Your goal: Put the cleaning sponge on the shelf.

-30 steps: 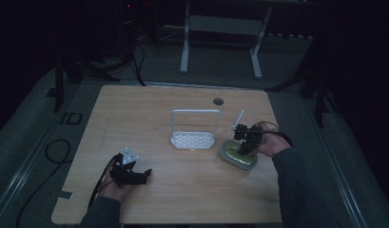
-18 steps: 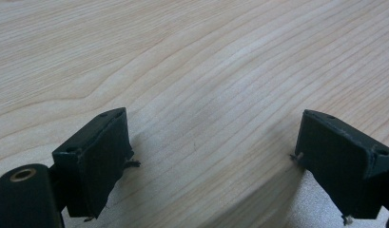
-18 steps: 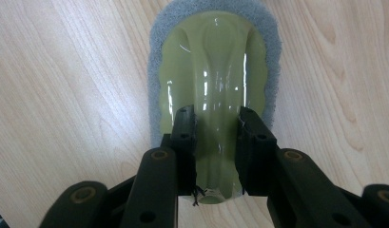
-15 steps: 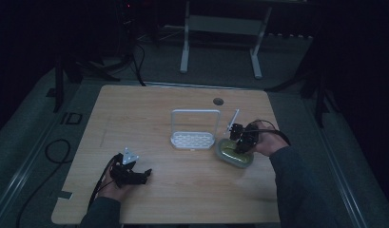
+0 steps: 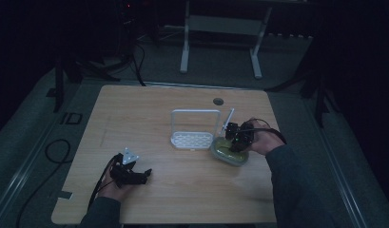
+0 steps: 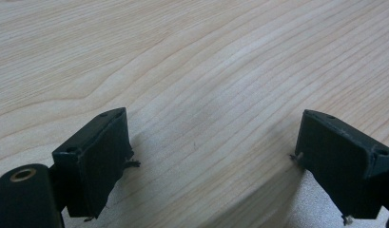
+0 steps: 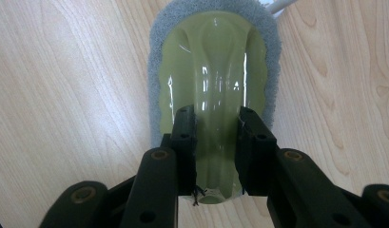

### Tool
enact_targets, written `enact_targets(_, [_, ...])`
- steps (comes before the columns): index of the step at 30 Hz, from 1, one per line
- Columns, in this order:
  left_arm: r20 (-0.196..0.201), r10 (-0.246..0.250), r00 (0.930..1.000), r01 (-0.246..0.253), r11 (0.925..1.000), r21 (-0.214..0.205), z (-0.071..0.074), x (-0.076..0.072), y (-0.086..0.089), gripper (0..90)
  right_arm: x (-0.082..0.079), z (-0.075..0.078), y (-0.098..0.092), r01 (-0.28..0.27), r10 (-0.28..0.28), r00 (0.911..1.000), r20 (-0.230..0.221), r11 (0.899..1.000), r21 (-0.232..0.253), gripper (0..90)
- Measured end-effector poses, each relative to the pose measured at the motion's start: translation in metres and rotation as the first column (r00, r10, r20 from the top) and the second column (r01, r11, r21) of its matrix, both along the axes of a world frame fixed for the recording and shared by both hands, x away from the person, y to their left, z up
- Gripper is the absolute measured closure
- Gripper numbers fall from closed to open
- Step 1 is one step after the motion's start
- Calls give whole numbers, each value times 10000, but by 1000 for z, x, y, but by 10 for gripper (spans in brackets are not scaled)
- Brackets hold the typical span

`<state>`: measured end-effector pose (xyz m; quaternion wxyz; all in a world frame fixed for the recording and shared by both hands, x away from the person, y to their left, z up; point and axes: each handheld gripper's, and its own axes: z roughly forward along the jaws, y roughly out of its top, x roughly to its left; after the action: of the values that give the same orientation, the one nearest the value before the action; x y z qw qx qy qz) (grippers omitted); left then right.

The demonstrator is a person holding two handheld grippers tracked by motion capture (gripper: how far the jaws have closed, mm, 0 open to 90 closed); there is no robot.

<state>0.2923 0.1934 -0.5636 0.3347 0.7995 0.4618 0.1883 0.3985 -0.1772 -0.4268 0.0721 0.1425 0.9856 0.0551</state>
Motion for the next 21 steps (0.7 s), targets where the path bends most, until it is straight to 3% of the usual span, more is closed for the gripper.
enact_targets(21, [16, 11, 10000, -11, 10000, -7, 0, 0, 0, 114, -4, 10, 21, -554, 552, 9981, 274, 9984, 60, 717])
